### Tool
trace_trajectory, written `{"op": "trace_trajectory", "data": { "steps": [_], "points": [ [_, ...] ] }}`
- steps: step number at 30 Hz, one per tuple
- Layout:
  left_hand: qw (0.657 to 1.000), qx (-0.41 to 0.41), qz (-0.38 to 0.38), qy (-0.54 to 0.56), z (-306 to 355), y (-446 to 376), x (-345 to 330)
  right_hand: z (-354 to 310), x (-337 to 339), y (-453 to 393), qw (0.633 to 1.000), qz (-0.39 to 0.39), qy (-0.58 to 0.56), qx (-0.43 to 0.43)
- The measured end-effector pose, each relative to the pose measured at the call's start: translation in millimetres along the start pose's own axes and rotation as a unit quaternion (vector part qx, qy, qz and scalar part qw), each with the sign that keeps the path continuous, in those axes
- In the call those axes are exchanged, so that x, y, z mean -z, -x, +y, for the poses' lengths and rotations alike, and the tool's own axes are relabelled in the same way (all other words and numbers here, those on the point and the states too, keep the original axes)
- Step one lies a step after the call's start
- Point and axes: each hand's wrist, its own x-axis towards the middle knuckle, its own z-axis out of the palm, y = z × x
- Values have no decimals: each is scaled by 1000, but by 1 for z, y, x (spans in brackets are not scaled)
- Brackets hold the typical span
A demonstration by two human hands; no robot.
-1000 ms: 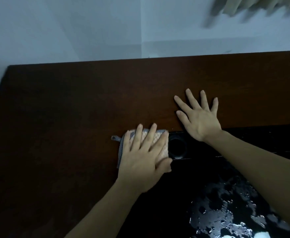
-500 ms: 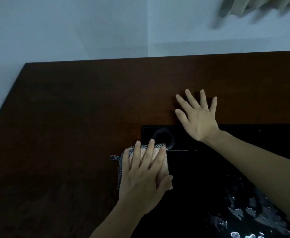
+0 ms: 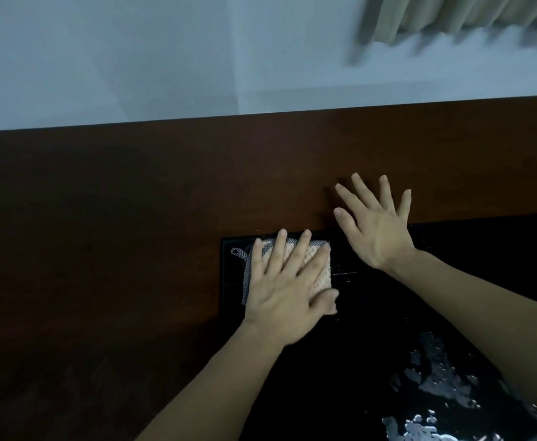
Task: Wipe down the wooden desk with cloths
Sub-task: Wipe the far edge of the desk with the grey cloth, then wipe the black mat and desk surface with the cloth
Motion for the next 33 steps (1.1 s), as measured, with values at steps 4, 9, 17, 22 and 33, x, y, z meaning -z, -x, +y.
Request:
{"op": "trace_trajectory", "data": {
  "steps": [4, 9, 17, 22, 33],
  "points": [
    [999, 29, -18, -16, -12, -26, 13, 1, 0, -1, 1000, -7, 13, -2],
    [993, 110, -43, 11, -44, -40, 27, -4, -3, -2, 1000, -16, 11, 12],
    [986, 168, -17, -3, -86, 10, 27, -19, -6, -5, 1000, -21, 1, 18],
    [989, 149, -15, 5, -77, 51, 20, -29, -4, -3, 1000, -16, -13, 20],
    [998, 46, -49, -19, -24, 92, -1, -2, 2, 17, 1000, -18, -20, -4]
  ]
}}
